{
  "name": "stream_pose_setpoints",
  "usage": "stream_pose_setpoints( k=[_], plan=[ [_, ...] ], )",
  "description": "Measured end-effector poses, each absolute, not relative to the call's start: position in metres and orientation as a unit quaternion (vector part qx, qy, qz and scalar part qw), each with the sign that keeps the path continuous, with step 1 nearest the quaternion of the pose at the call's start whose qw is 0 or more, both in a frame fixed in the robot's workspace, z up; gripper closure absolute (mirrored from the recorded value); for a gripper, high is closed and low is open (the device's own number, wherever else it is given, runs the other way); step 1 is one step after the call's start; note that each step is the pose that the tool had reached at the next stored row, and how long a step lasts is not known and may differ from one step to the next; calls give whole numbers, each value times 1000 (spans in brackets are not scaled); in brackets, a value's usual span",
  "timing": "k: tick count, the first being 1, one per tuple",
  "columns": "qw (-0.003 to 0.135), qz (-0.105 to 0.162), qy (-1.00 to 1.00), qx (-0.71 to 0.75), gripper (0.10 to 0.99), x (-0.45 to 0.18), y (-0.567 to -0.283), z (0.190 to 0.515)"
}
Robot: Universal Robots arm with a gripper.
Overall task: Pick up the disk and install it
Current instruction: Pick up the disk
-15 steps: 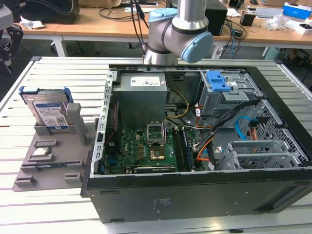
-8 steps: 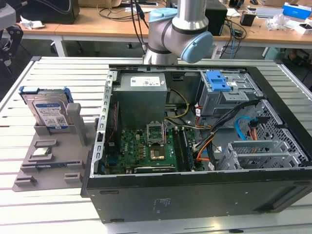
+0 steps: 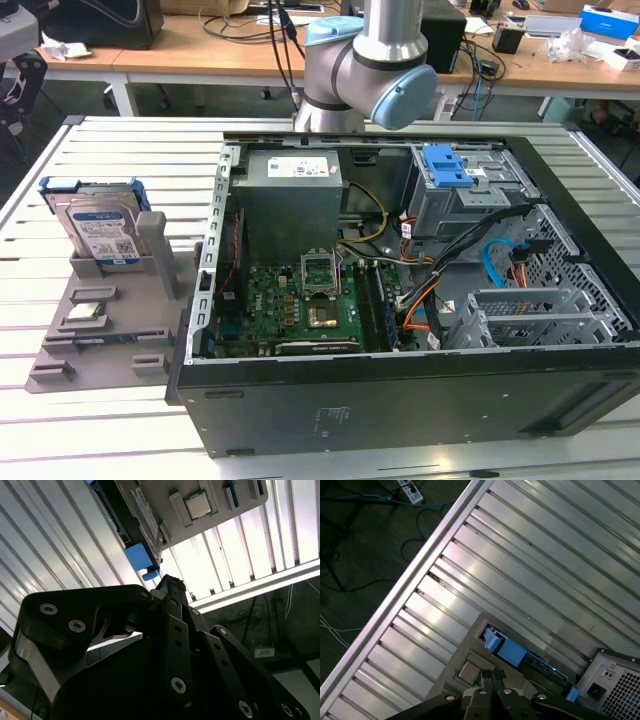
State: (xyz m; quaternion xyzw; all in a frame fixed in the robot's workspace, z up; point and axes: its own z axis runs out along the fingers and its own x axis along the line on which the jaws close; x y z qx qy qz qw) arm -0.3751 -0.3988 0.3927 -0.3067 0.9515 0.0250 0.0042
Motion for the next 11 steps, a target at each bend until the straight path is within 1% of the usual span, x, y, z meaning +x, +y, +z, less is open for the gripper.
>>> stream_pose_setpoints(
  k=[11],
  plan=[
    [3,25,938,-345,980,-375,-399,393]
  ],
)
